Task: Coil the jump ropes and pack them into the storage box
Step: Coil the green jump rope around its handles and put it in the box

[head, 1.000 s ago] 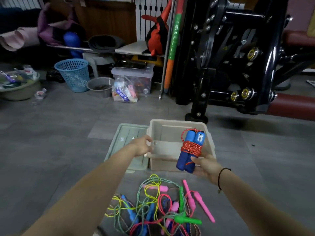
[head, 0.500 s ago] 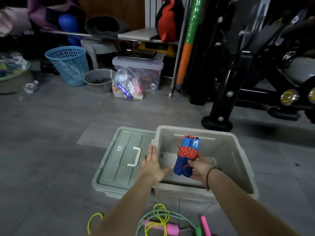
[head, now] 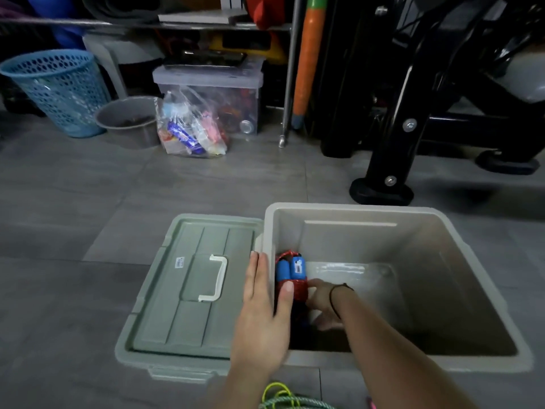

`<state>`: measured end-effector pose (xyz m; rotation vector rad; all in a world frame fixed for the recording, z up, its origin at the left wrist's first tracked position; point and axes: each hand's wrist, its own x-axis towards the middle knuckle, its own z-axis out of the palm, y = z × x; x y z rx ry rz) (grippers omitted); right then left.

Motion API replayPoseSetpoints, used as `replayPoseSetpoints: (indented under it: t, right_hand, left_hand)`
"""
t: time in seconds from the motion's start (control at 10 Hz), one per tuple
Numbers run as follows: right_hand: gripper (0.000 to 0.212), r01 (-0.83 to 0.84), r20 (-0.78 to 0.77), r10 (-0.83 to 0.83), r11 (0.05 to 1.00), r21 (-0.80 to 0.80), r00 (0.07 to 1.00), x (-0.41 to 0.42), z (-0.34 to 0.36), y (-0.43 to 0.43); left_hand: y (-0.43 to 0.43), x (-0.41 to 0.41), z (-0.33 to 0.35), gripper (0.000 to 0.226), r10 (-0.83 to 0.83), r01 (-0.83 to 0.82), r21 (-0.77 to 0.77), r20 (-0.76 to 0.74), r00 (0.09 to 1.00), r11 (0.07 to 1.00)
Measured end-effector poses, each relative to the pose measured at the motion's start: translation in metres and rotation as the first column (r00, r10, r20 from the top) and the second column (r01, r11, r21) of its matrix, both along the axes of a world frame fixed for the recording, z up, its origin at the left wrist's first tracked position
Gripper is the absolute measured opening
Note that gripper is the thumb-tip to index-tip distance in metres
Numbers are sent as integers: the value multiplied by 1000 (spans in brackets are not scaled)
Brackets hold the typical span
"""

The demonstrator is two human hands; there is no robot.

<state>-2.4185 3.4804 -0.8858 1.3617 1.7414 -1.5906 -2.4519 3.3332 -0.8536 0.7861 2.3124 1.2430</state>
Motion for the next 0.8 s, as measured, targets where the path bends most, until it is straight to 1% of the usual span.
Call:
replayPoseSetpoints:
  t: [0.1,0.2,0.3,0.4,0.5,0.6,0.7,0.8]
  right_hand:
    - [43,-233,152,203,949,212,967,0,12,5]
    - [41,-362,301,283,898,250,911,8,18,11]
    - [36,-272,215,208,904,331,954,24,39,15]
    - [25,-119,-51,179,816,566,983,56,63,1]
    - [24,106,-405,180,799,591,896,102,93,-43]
    - [30,250,-554,178,753,608,813,157,108,-100]
    - [32,261,-517,154,723,640,842,206,89,-147]
    - [26,166,-427,82,843,511,901,239,65,-182]
  left_hand:
    - [-1,2,5,60,2,-2,-20,13,1000,1000]
    - [-1,3,9,58,13,-12,-29,4,1000,999]
    - [0,0,9,57,-21,22,-53,18,1000,998]
    - [-12,-7,10,57,-38,39,-8,29,999,999]
    - [-41,-2,15,55,87,-86,-21,35,996,996]
    - [-82,33,18,52,254,-255,-5,126,959,967]
    - [-130,78,13,50,294,-283,-83,223,929,956]
    - [-169,121,-2,49,292,-240,-210,271,917,948]
